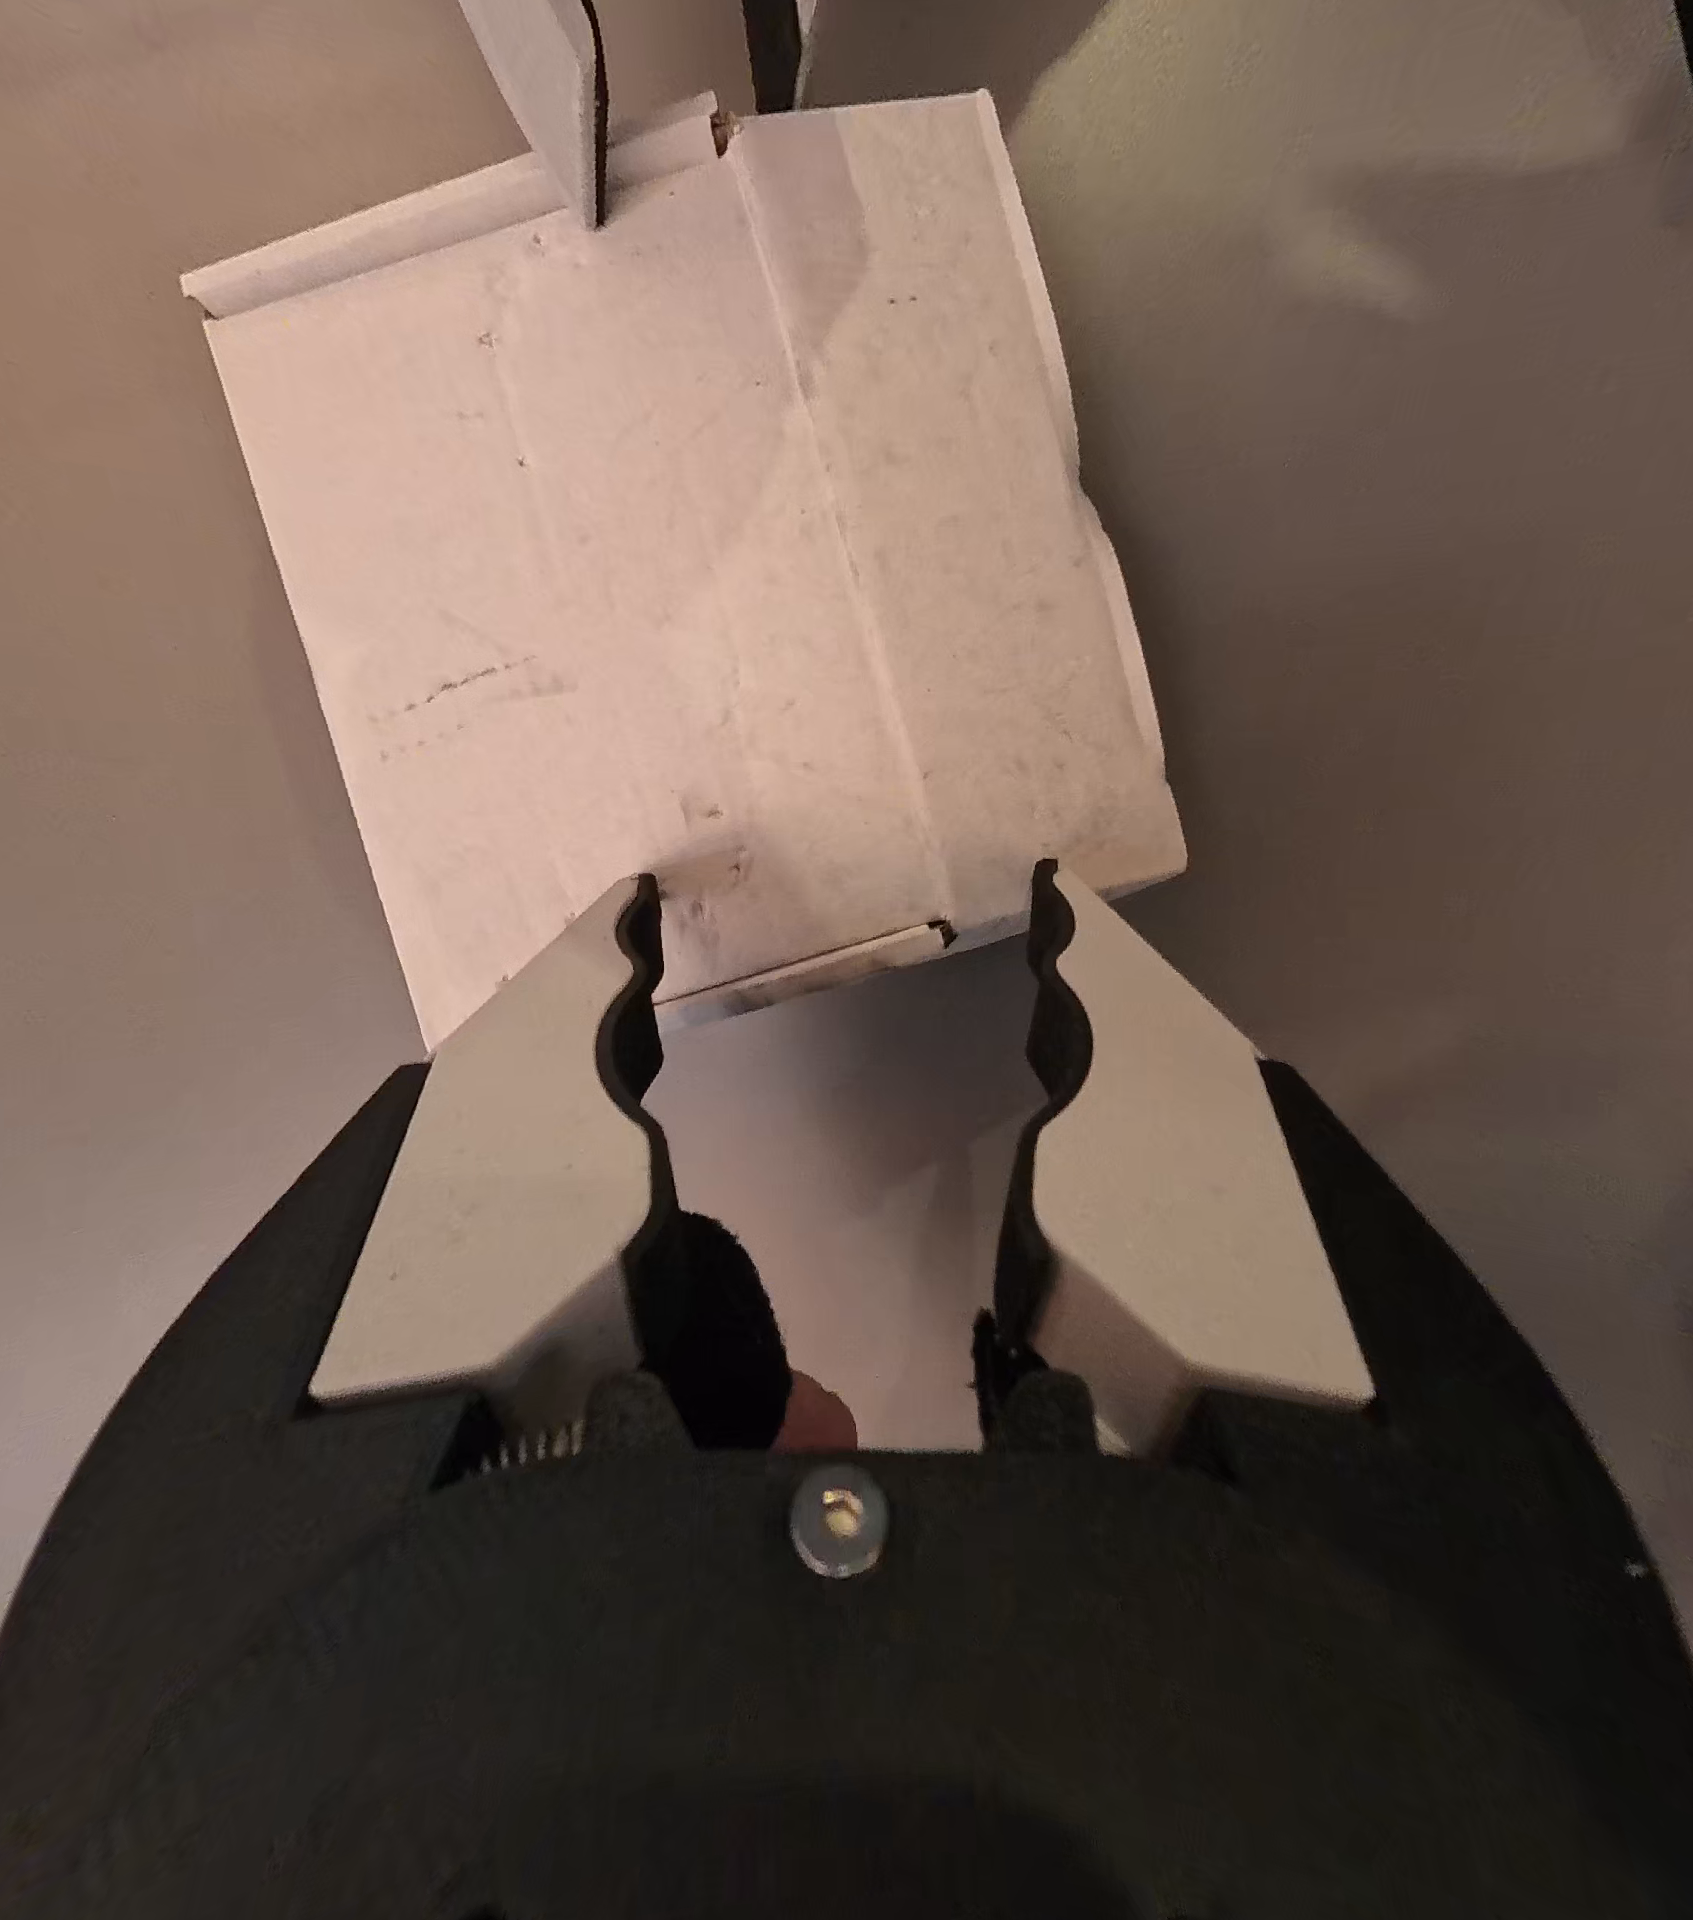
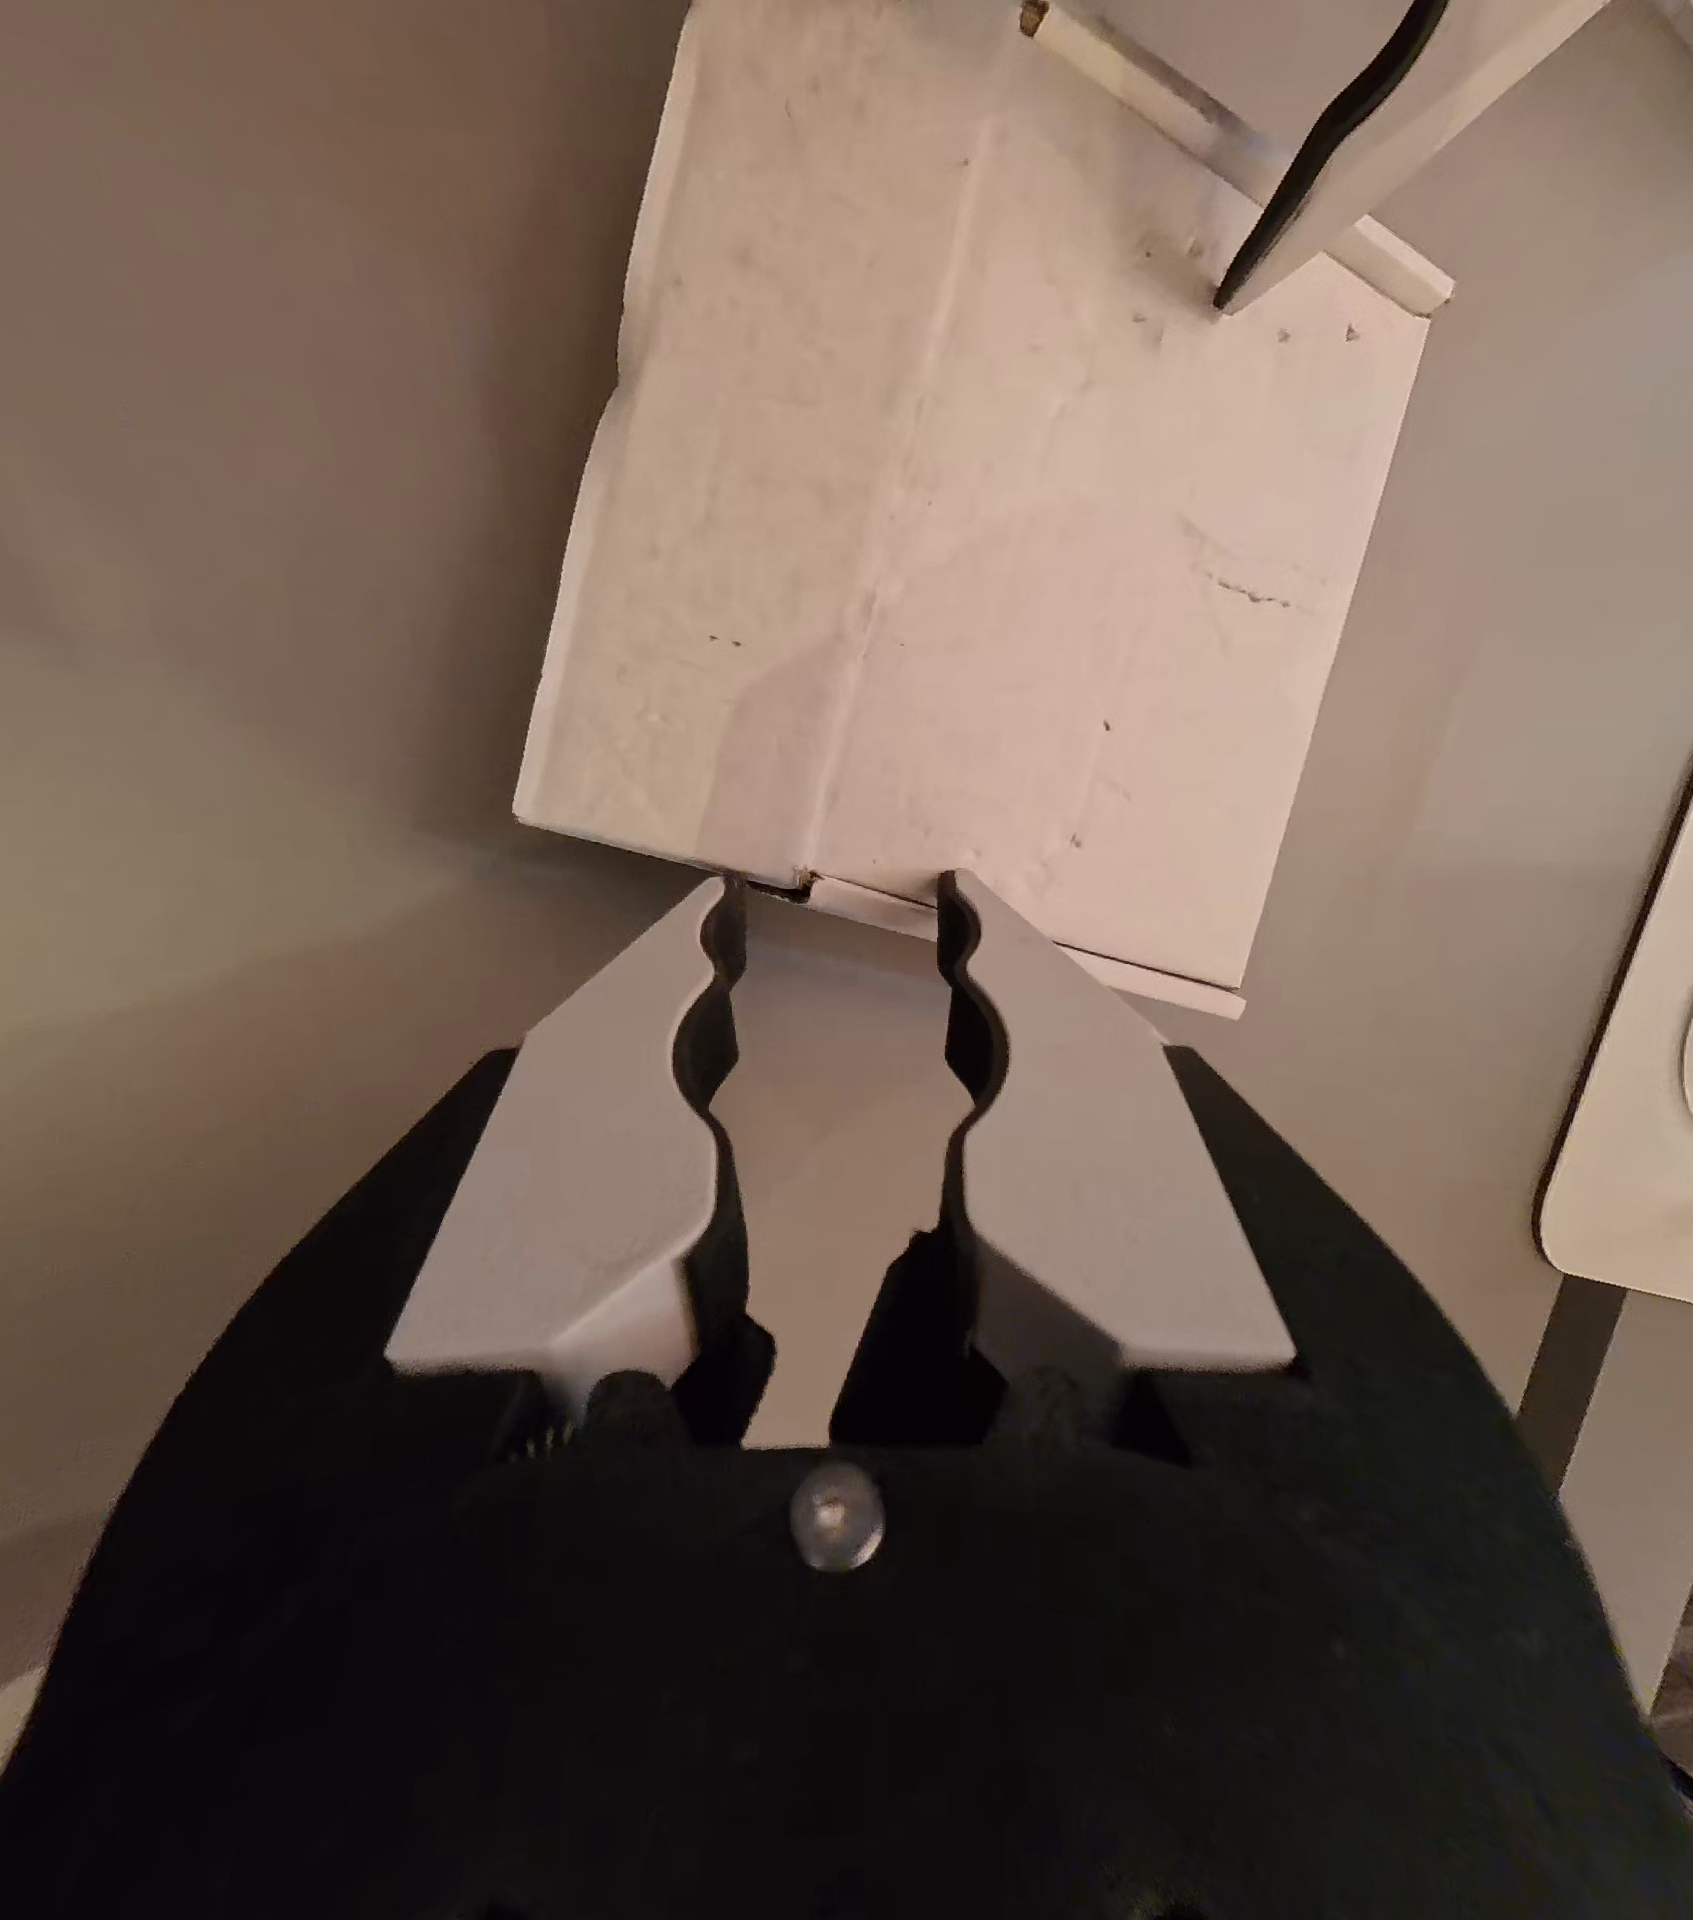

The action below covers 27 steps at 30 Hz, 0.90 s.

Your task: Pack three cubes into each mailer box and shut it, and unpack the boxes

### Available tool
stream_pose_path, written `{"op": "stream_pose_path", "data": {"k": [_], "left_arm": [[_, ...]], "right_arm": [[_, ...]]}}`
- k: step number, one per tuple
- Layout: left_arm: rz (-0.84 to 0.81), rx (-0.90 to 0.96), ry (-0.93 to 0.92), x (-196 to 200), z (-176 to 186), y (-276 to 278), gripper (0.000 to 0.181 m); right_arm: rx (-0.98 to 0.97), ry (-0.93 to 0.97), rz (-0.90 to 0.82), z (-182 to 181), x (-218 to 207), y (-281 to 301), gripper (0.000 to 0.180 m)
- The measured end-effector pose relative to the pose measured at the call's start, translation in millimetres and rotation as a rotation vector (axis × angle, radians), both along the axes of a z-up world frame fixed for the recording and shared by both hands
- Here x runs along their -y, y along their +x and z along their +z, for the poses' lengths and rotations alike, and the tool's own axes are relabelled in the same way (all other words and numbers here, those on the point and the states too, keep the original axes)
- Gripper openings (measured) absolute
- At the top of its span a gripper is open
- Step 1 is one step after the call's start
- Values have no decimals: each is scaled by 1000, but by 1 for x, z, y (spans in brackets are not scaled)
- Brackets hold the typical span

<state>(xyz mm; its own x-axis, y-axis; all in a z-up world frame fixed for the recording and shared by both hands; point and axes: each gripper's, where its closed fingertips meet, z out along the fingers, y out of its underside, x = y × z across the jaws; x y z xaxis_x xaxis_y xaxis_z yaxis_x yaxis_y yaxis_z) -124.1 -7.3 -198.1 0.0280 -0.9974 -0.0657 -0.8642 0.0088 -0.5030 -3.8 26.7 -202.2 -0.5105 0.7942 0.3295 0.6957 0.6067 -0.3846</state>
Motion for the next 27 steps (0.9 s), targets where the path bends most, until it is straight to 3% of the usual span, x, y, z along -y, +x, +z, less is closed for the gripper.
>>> {"op": "stream_pose_path", "data": {"k": [7,16,20,27], "left_arm": [[4,-9,17,1,-1,0,70],[9,-17,40,0,-2,0,69],[12,-27,48,0,-2,0,69],[11,-24,47,0,-2,0,69]], "right_arm": [[5,-56,-14,-1,6,3,46],[25,-47,-50,0,4,1,42],[43,-180,-89,2,12,3,57],[89,-137,-147,1,11,1,57]]}}
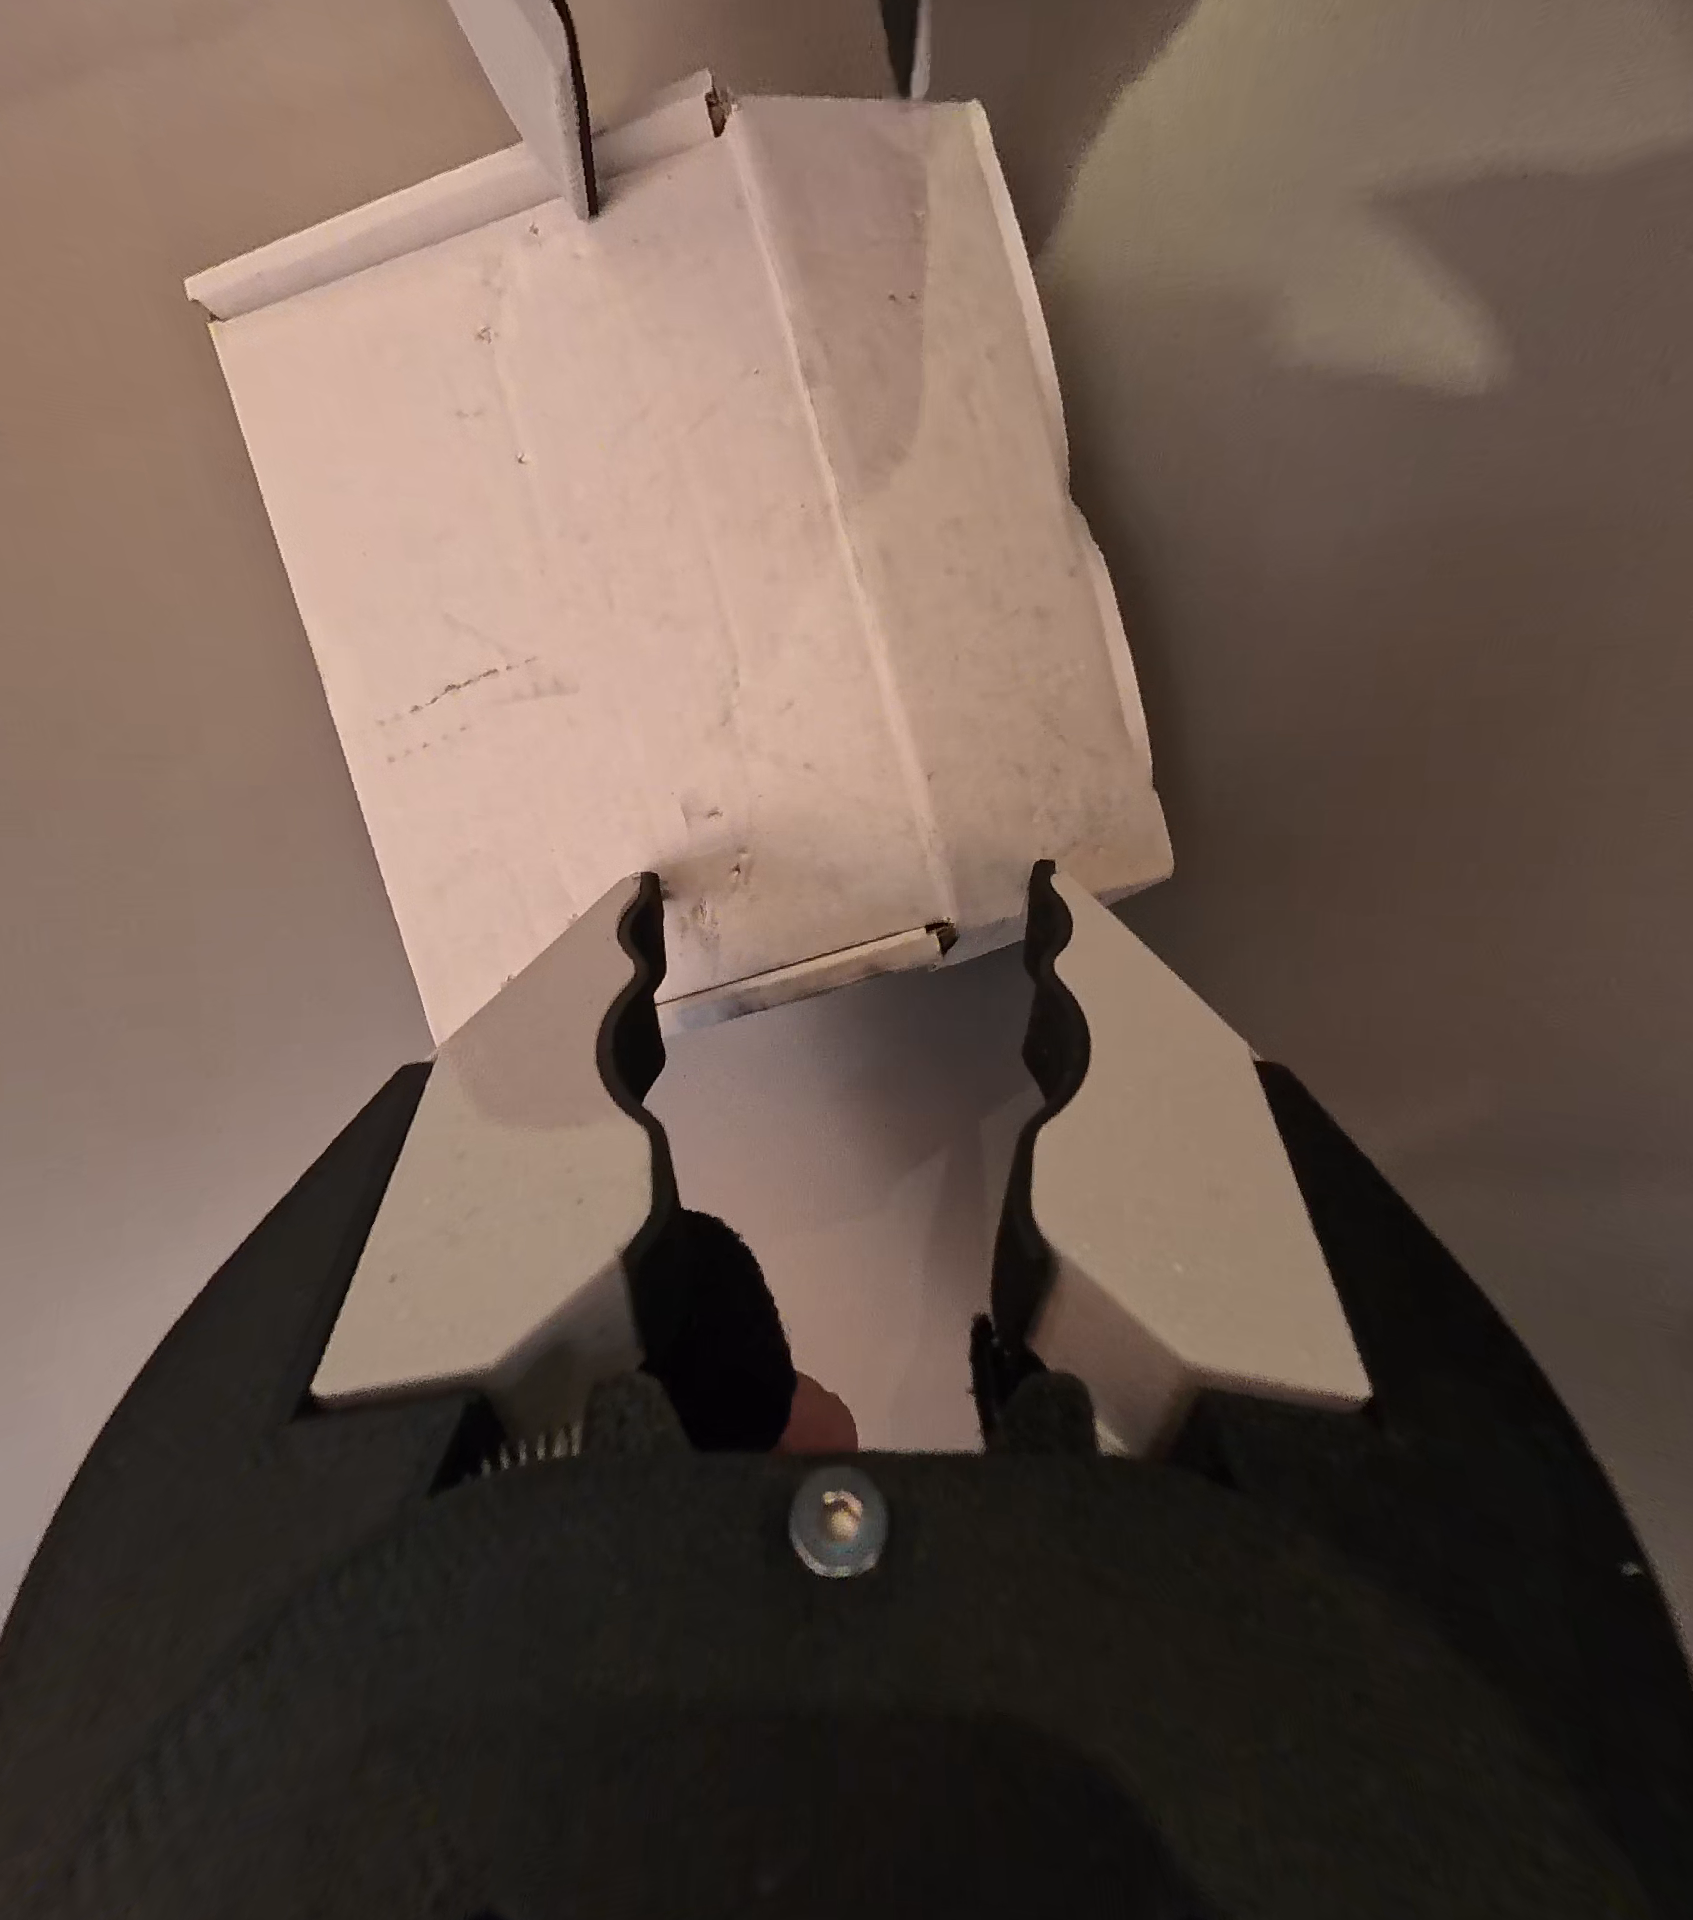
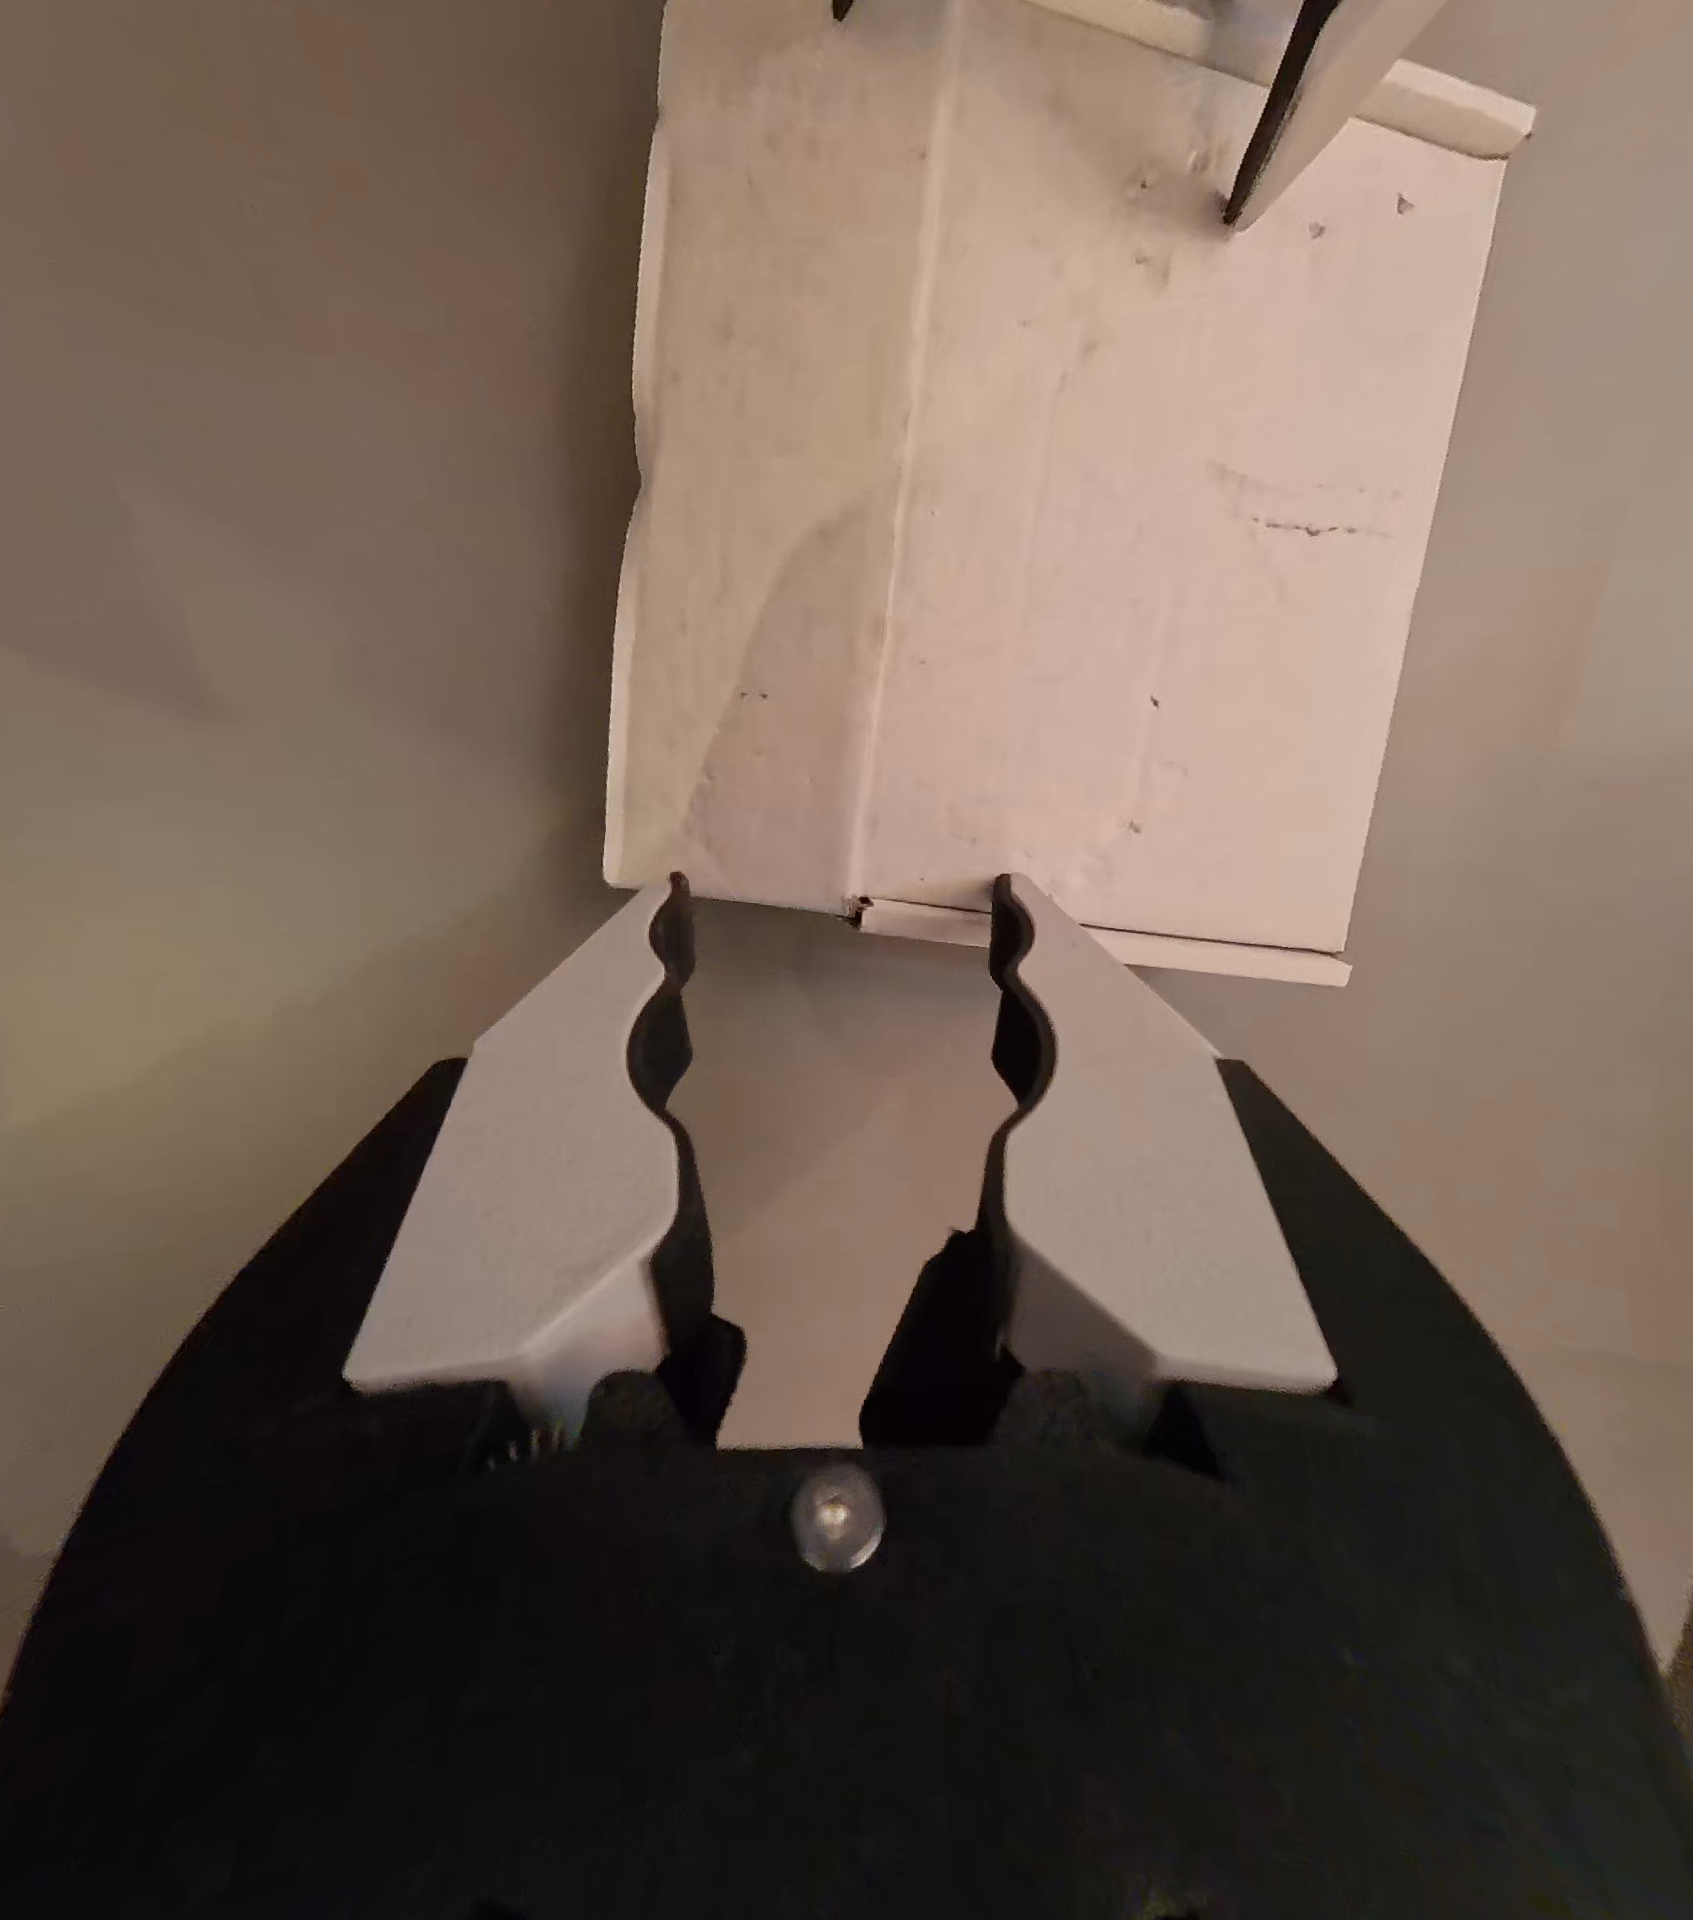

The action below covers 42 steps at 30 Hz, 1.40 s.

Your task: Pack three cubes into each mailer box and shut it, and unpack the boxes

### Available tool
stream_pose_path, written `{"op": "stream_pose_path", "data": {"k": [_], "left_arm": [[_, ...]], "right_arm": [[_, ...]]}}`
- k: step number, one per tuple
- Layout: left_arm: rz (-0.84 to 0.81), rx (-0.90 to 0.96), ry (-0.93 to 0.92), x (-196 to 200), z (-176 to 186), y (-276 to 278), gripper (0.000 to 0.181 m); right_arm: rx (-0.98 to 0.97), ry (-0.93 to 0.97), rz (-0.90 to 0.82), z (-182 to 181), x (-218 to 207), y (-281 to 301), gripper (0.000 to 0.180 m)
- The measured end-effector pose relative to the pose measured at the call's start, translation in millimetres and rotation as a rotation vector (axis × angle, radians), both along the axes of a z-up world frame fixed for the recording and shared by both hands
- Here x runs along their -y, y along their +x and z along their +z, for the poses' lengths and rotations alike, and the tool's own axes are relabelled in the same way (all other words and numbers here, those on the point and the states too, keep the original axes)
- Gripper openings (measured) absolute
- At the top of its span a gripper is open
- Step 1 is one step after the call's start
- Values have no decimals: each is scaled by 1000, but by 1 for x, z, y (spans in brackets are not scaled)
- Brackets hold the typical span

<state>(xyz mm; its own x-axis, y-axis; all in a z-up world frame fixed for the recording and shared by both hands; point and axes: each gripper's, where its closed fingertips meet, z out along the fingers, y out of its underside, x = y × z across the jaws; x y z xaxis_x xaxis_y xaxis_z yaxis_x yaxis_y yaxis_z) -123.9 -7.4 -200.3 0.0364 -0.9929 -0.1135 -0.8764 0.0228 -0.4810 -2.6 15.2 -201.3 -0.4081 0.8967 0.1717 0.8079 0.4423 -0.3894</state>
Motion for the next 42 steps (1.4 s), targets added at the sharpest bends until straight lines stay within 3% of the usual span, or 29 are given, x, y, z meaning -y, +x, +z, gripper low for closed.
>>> {"op": "stream_pose_path", "data": {"k": [4,6,14,20,25,30,42], "left_arm": [[-1,-7,-1,0,0,0,69],[0,-18,-2,0,0,0,69],[-17,8,-10,0,1,-1,69],[-137,-15,-14,7,0,-7,74],[-202,-86,129,0,-4,-9,63],[-154,-65,186,-2,-5,-7,61],[-44,62,49,-1,-2,-4,61]], "right_arm": [[-3,-54,-48,2,-1,-2,55],[6,-37,-76,3,-4,-5,45],[81,30,-82,1,-5,-5,44],[127,53,-81,1,-7,-5,44],[148,48,-76,1,-7,-5,44],[142,33,-76,1,-6,-5,44],[164,9,-67,1,-6,-6,44]]}}
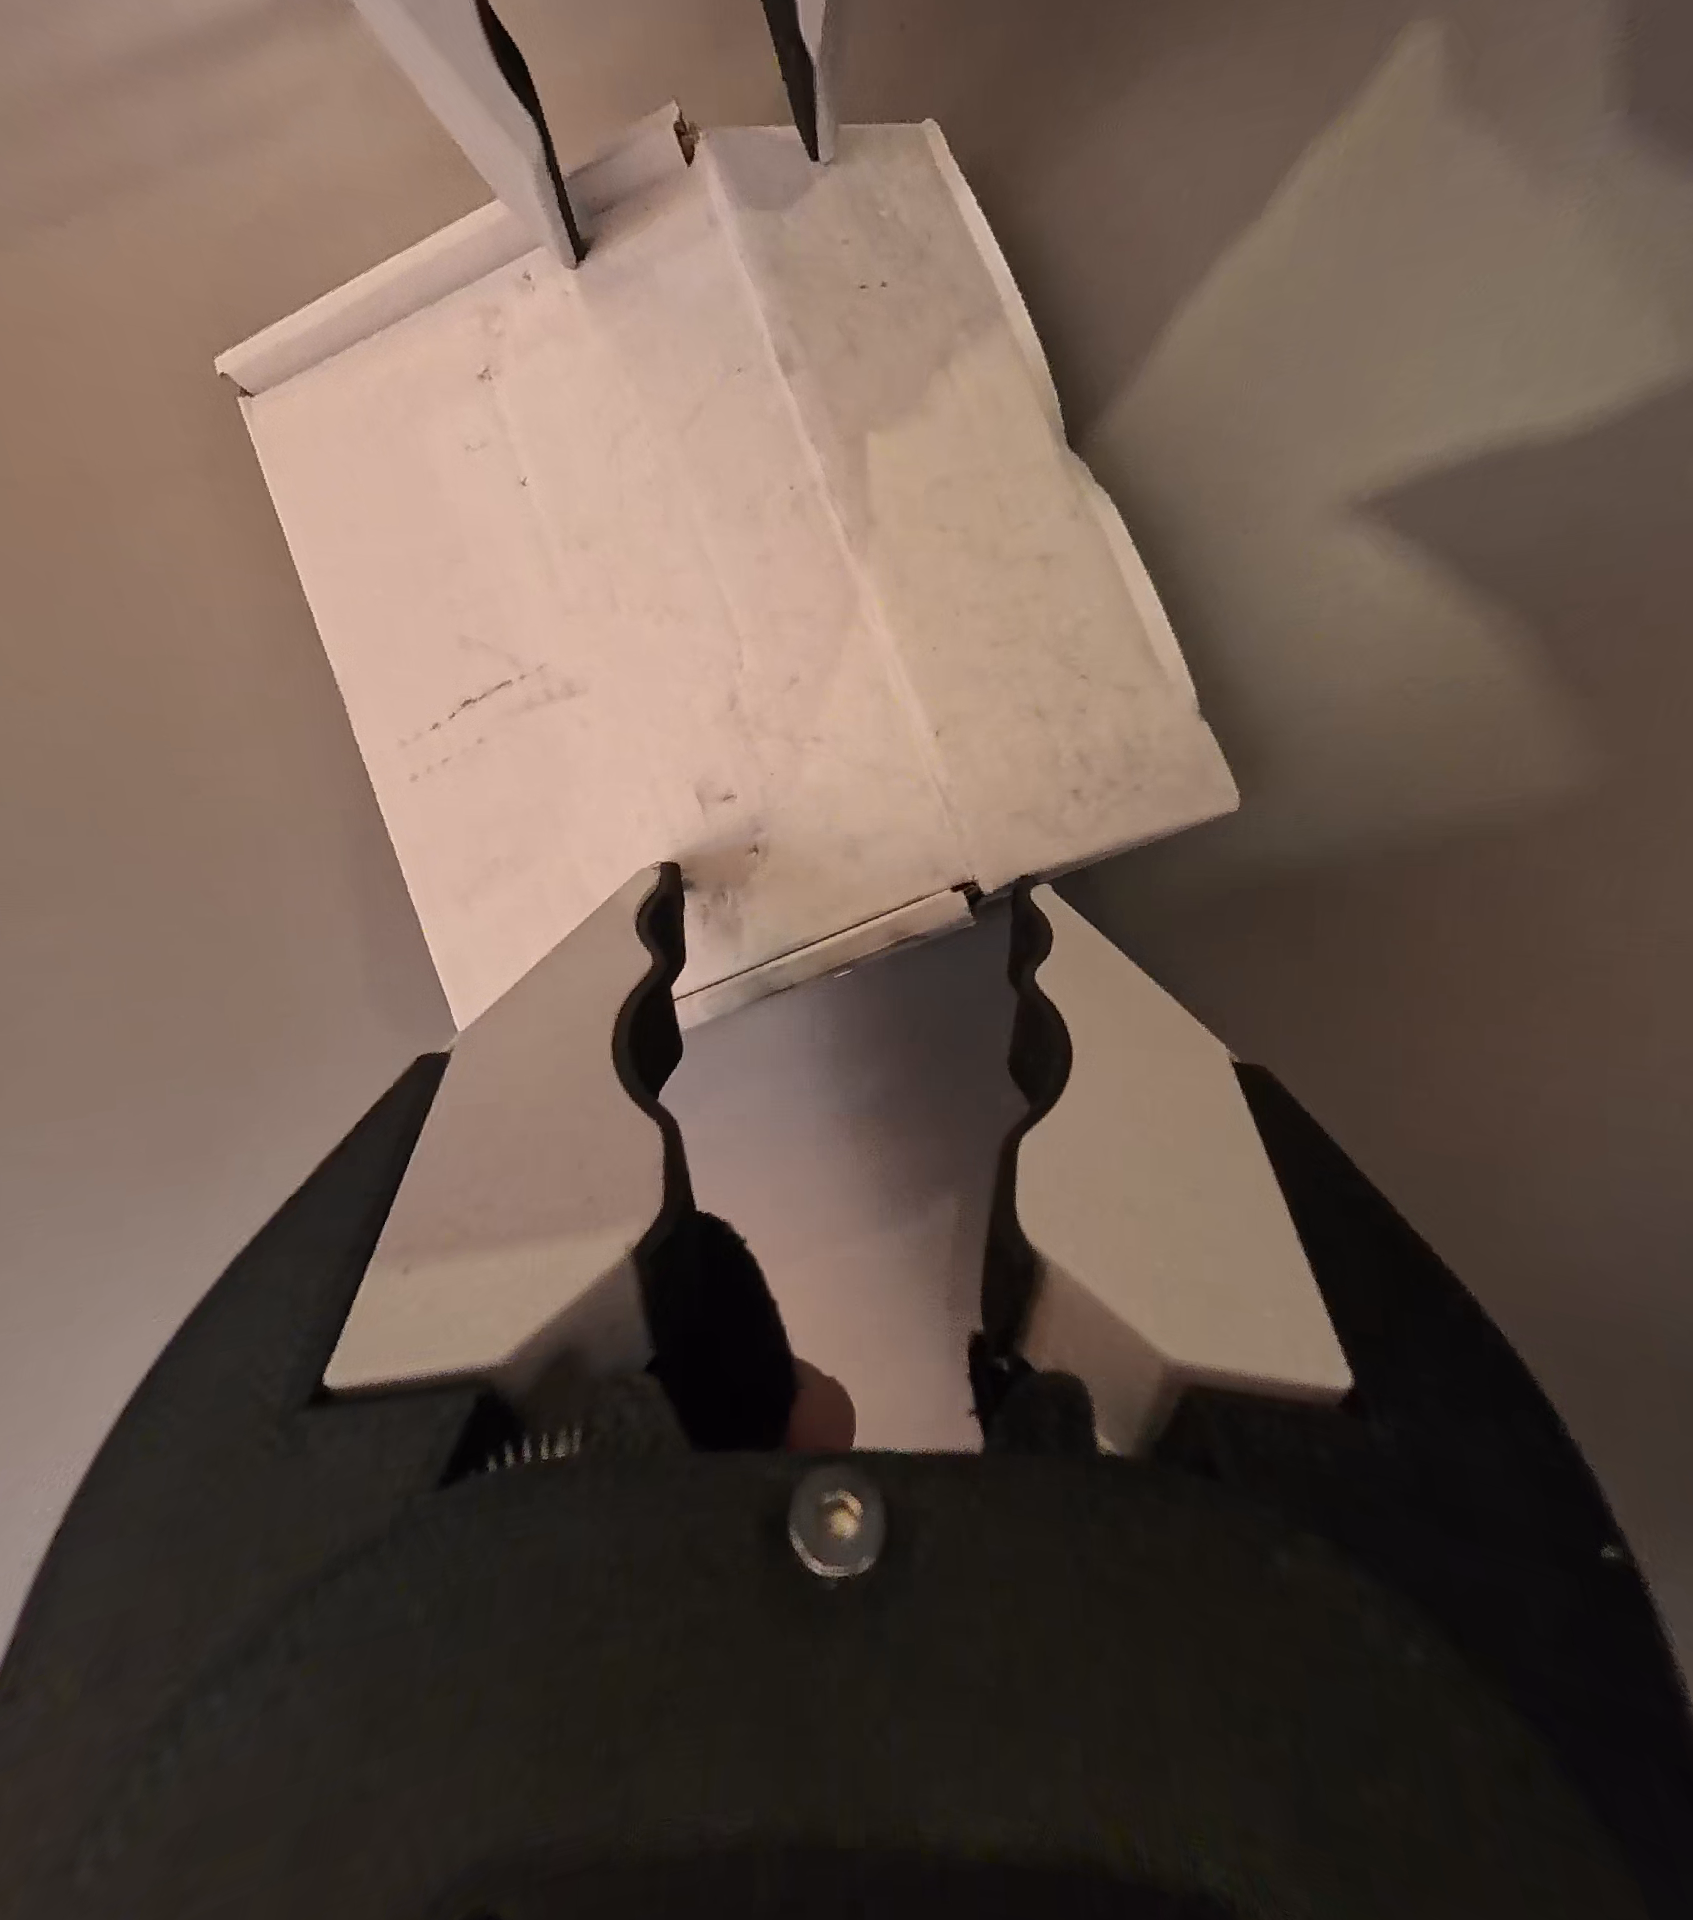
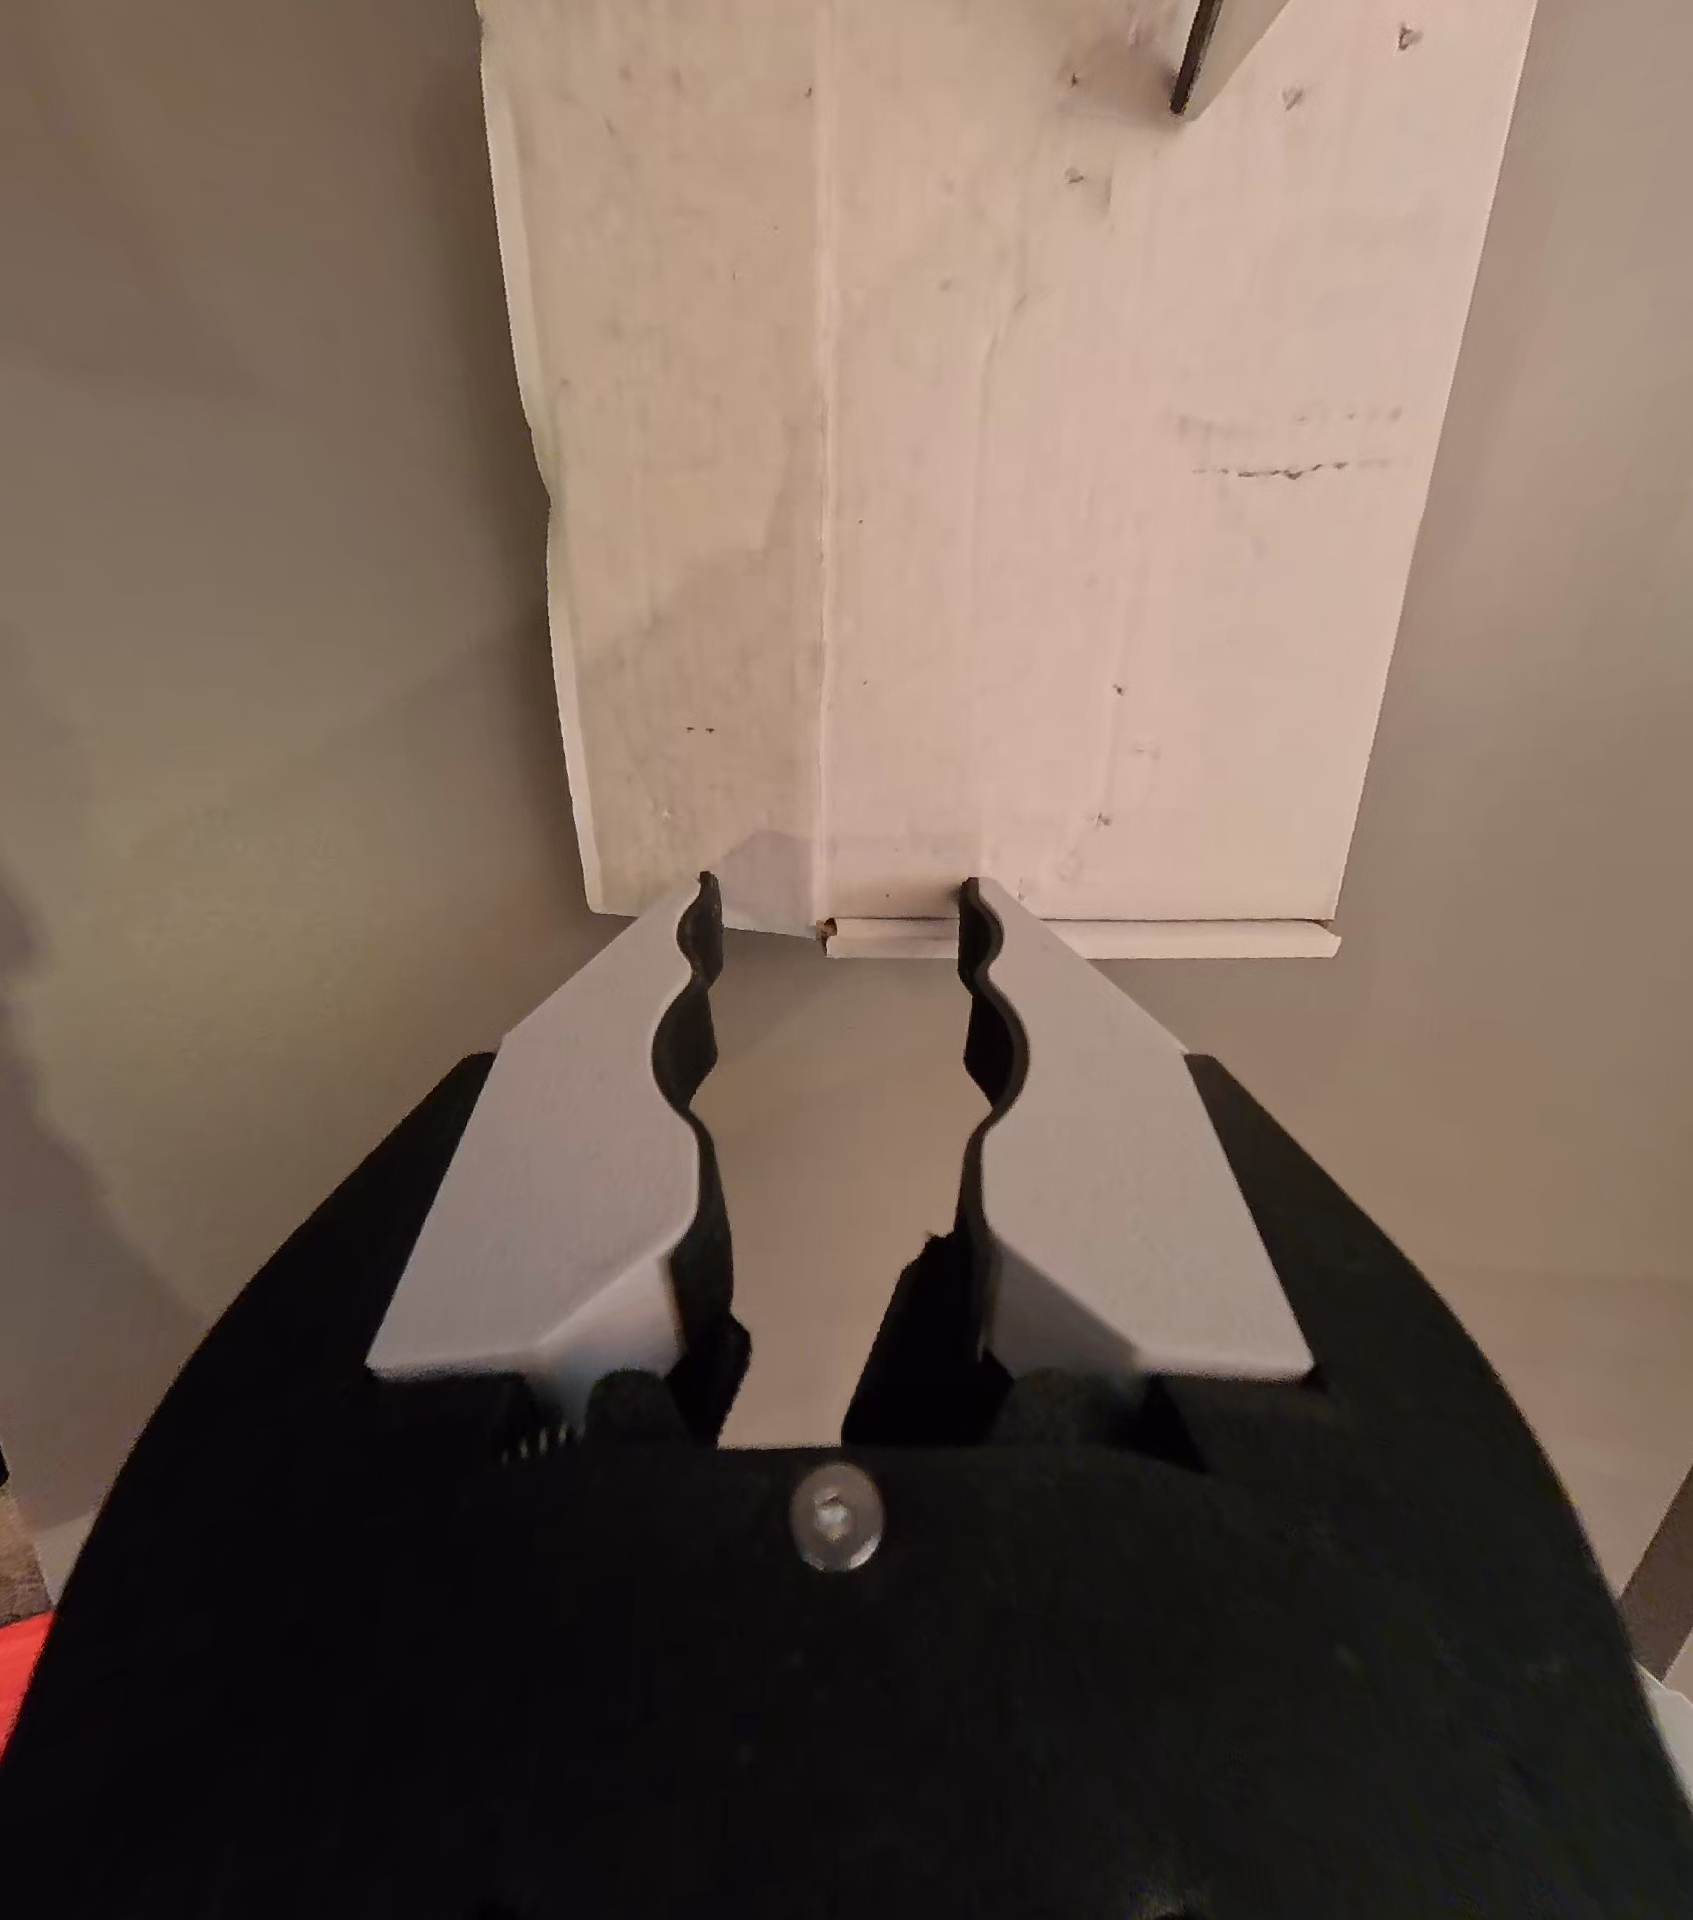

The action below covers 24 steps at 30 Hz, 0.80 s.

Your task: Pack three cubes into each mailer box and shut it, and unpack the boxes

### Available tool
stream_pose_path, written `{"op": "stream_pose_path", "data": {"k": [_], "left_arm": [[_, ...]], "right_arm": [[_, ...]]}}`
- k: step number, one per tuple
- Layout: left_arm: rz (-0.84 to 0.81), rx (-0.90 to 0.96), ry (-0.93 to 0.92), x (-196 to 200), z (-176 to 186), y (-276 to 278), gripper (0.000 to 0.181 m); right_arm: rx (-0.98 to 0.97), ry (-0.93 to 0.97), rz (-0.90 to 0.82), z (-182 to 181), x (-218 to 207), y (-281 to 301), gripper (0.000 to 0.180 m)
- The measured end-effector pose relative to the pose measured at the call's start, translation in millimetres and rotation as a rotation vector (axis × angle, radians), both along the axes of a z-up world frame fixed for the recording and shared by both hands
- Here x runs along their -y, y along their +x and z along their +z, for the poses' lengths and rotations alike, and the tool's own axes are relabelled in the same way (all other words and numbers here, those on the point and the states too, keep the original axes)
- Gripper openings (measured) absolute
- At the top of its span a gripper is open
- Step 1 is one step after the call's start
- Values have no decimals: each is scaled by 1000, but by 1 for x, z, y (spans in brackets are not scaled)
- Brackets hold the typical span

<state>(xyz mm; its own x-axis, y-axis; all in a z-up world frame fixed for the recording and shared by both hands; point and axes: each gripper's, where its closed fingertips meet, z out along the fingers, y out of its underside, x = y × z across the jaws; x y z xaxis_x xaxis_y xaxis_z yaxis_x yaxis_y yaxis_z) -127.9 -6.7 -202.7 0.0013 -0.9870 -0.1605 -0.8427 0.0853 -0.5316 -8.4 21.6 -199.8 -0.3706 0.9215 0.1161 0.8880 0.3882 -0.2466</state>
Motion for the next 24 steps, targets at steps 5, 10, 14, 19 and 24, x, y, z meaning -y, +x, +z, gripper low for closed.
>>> {"op": "stream_pose_path", "data": {"k": [5,10,14,19,24], "left_arm": [[-10,-14,4,0,0,0,61],[-45,-41,63,1,-1,-1,61],[-58,42,-13,8,0,0,75],[-18,55,-56,10,2,4,79],[54,42,-54,12,1,8,86]], "right_arm": [[22,10,8,0,0,0,44],[9,24,3,0,0,0,44],[13,34,5,-1,0,0,44],[17,34,4,-1,-1,0,44],[19,32,4,-1,-1,0,44]]}}
